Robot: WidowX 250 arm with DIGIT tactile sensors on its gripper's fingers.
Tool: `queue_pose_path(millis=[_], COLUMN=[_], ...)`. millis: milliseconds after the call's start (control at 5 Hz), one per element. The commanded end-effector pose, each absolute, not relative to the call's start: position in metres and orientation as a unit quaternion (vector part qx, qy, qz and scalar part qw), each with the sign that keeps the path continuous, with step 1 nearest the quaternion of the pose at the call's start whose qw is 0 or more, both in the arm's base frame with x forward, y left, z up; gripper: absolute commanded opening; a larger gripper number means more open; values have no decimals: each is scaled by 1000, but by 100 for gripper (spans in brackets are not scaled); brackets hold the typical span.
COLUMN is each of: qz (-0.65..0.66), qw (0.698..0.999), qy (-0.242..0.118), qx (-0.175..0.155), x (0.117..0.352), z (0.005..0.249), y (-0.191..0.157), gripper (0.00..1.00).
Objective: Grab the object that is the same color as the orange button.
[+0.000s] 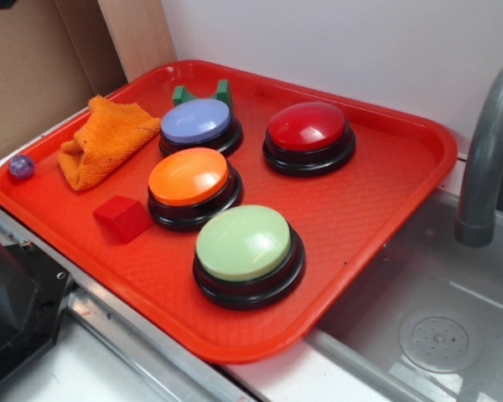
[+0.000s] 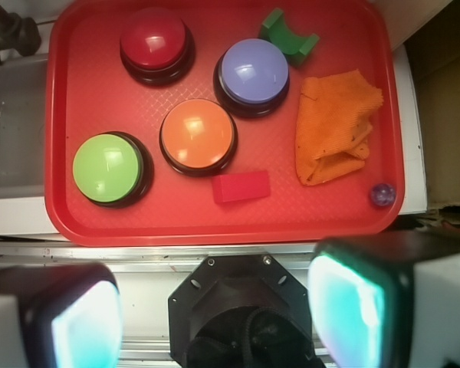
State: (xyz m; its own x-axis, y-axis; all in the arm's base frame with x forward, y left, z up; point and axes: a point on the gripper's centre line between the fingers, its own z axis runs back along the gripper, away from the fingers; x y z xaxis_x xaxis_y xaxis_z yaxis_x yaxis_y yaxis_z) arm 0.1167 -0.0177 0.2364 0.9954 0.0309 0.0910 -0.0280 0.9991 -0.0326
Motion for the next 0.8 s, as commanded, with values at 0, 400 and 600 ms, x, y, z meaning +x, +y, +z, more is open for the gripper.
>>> queue_pose_path(millis=[0, 400, 600], qz=[15, -10, 2], qw=[999, 994, 993], qy=[-46, -104, -118], qx=[-16, 18, 30], x=[117, 135, 144], z=[236, 216, 198], y=[-18, 20, 44], gripper=[100, 100, 100])
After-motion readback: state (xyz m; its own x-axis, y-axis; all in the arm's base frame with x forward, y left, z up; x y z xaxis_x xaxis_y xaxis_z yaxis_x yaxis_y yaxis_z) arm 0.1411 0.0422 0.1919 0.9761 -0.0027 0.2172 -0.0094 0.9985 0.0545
